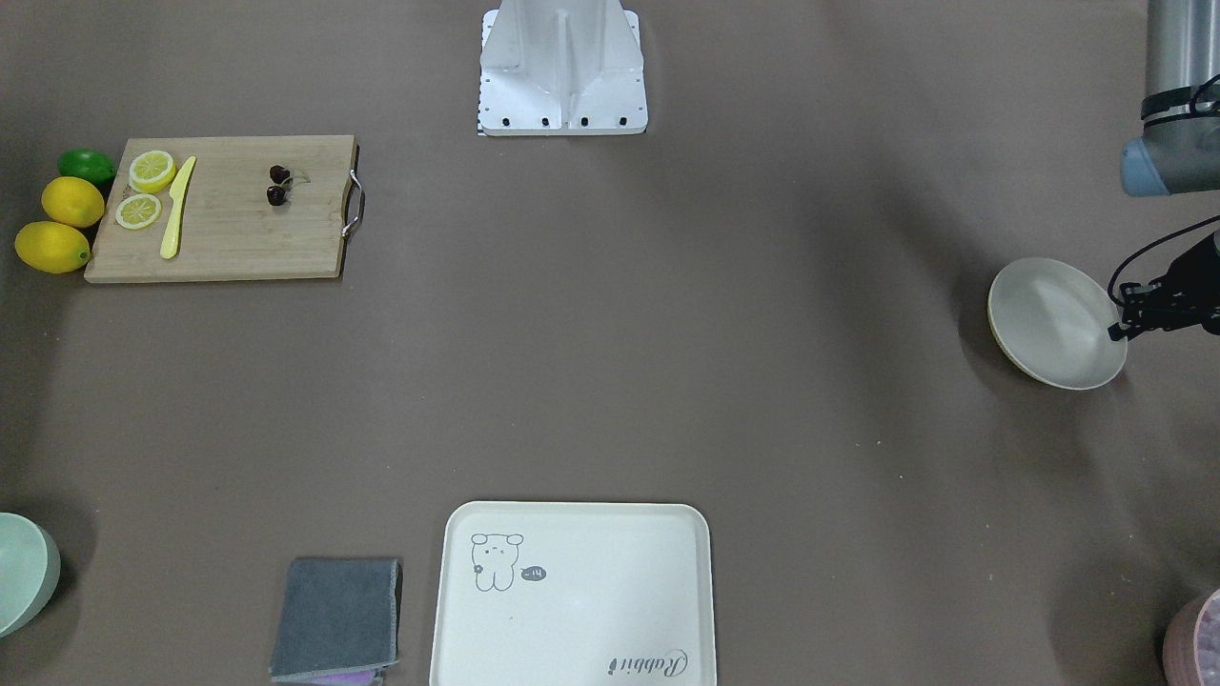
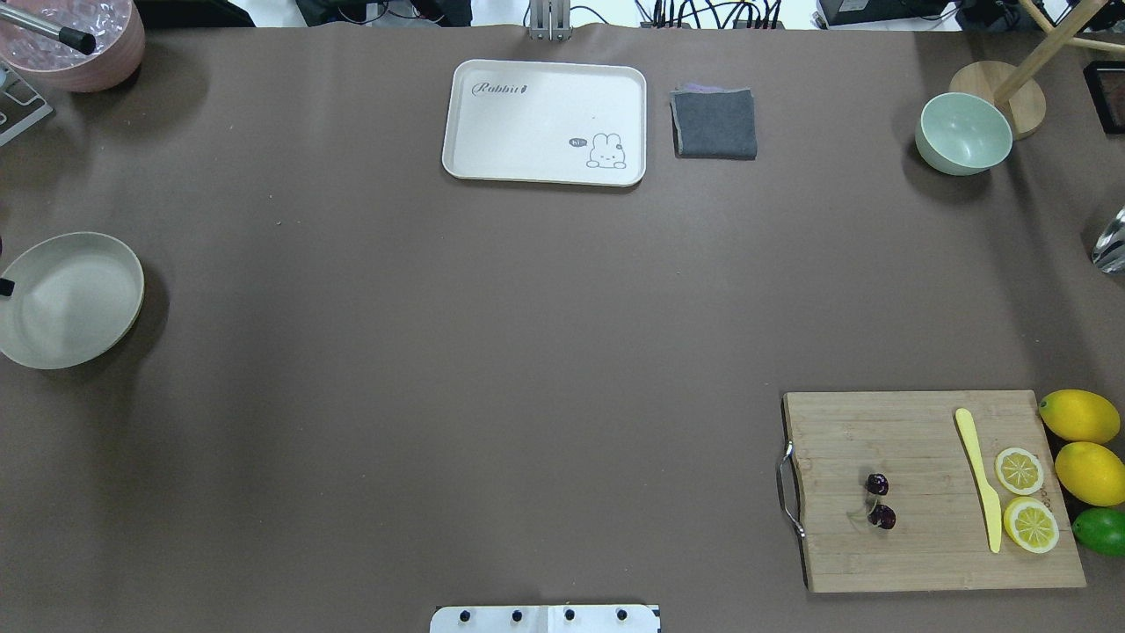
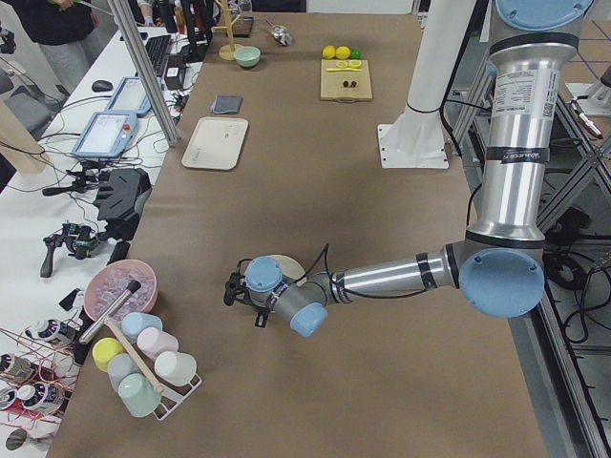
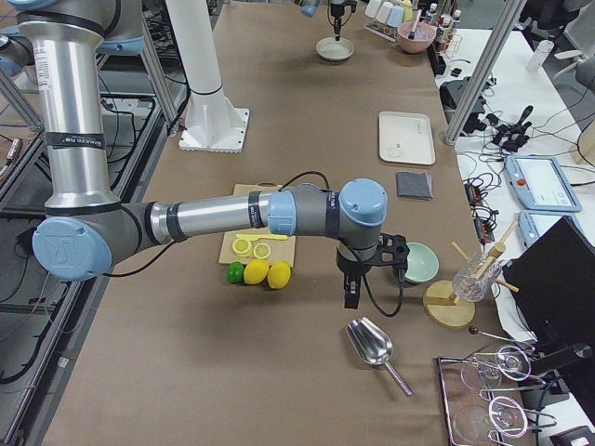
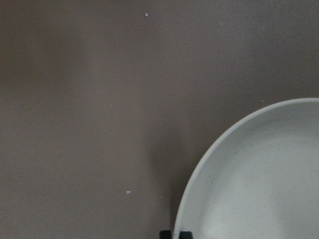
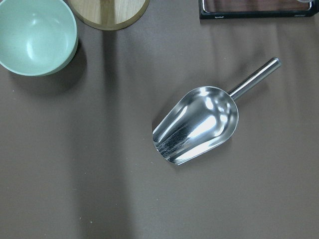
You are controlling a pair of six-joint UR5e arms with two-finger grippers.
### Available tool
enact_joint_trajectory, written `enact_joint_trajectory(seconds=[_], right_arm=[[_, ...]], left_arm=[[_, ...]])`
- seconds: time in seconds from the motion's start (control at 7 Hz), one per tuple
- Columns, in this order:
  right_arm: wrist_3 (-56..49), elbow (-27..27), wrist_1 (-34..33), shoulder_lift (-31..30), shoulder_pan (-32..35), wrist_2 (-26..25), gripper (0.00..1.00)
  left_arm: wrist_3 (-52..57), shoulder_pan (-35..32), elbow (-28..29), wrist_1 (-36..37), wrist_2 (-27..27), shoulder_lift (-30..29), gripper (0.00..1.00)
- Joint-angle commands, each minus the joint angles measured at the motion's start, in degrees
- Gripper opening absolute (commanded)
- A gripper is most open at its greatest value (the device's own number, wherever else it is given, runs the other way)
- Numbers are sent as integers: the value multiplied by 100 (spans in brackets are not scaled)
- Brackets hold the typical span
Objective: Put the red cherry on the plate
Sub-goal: 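Grasp the rim of the white plate with the left gripper, then carry the white plate to the table center and lower it down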
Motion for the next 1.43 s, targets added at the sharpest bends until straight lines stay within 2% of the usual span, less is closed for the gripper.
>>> enact_joint_trajectory(seconds=[0.0, 0.14, 0.29, 0.43, 0.57, 0.86, 1.0, 1.29], right_arm=[[6, 37, 0, -22, 0, 0, 100], [6, 55, 0, -22, 0, 0, 100], [-3, 55, 0, -22, 0, 0, 100], [-11, 55, 0, -13, 0, 9, 100], [-3, 55, 0, -22, 0, 0, 100], [-3, 55, 0, -13, 0, 0, 100], [6, 55, 0, -22, 0, 0, 100], [6, 55, 0, -22, 0, 9, 100]], left_arm=[[-460, -490, -31, 817, -770, -575, 0], [-548, -624, -144, 1181, -1105, -822, 0], [-1288, -556, -363, 1185, -1109, -1077, 0], [-2296, -294, -626, 1098, -1109, -1358, 0], [-3403, 309, -1072, 1114, -1048, -1630, 0], [-5190, 1529, -1777, 1132, -121, -2158, 0], [-5755, 2207, -1937, 1132, 633, -2395, 0], [-6487, 3333, -2017, 1176, 1812, -2765, 0]])
